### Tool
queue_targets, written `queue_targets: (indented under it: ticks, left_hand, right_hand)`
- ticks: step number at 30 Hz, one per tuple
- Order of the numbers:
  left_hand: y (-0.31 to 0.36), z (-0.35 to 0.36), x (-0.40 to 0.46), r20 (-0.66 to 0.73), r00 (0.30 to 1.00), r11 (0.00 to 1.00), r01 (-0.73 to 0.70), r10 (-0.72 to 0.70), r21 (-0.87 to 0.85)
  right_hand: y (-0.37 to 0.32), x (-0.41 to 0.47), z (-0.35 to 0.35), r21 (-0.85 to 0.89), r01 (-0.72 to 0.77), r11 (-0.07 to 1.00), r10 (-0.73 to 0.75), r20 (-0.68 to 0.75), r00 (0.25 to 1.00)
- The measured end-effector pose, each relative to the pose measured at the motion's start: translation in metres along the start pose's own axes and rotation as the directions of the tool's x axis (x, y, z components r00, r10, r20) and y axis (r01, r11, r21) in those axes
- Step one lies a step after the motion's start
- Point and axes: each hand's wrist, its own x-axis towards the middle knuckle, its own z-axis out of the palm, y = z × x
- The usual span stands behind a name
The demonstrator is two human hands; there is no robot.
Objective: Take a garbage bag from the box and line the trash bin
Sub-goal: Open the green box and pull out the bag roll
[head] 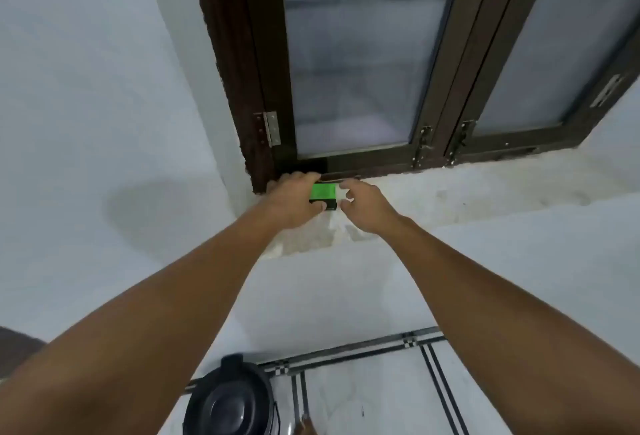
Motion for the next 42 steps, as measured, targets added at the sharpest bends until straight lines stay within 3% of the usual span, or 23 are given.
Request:
queue_targets:
  ticks: [5,9,13,18,22,28,31,34,37,40,42]
  left_hand:
    - [-0.013,0.022,0.029,0.038,0.999,0.960,-0.017,0.007,0.280]
    - [-0.012,0.037,0.032,-0.015,1.000,0.924,0.028,-0.025,0.382]
    - [-0.002,0.035,0.039,-0.037,0.998,0.944,0.065,-0.057,0.322]
    - [-0.008,0.027,0.039,-0.094,0.991,0.963,0.114,-0.094,0.246]
    - [-0.009,0.017,0.039,-0.048,0.992,0.973,0.126,-0.119,0.191]
    - [0.002,0.001,0.045,-0.024,0.999,0.967,0.041,-0.036,0.251]
    - [0.013,-0.009,0.052,-0.046,0.999,0.950,0.020,-0.006,0.311]
    - [0.029,-0.029,0.061,0.011,1.000,0.921,-0.008,0.004,0.389]
    - [0.046,-0.050,0.071,0.104,0.995,0.870,-0.047,-0.005,0.490]
    - [0.059,-0.068,0.079,0.185,0.983,0.832,-0.116,0.016,0.543]
    - [0.064,-0.080,0.084,0.247,0.969,0.865,-0.138,0.016,0.483]
  right_hand:
    - [0.019,0.042,0.011,0.012,-0.061,0.998,0.061,0.031,0.998]
    - [0.025,0.073,0.015,0.033,-0.080,0.996,0.075,0.124,0.989]
    - [0.027,0.093,0.017,0.039,-0.076,0.996,0.063,0.262,0.963]
    - [0.032,0.104,0.006,0.319,-0.192,0.928,0.076,0.341,0.937]
    - [0.035,0.111,-0.008,0.400,-0.180,0.899,-0.001,0.413,0.911]
    - [0.040,0.111,-0.025,0.474,-0.235,0.848,0.015,0.421,0.907]
    - [0.037,0.115,-0.019,0.465,-0.208,0.860,0.090,0.263,0.961]
    - [0.039,0.113,-0.011,0.643,-0.288,0.710,0.215,0.191,0.958]
    - [0.037,0.104,-0.010,0.785,-0.444,0.431,0.268,0.358,0.894]
    - [0.036,0.100,-0.013,0.820,-0.487,0.300,0.234,0.432,0.871]
    - [0.037,0.099,-0.017,0.824,-0.508,0.250,0.213,0.465,0.859]
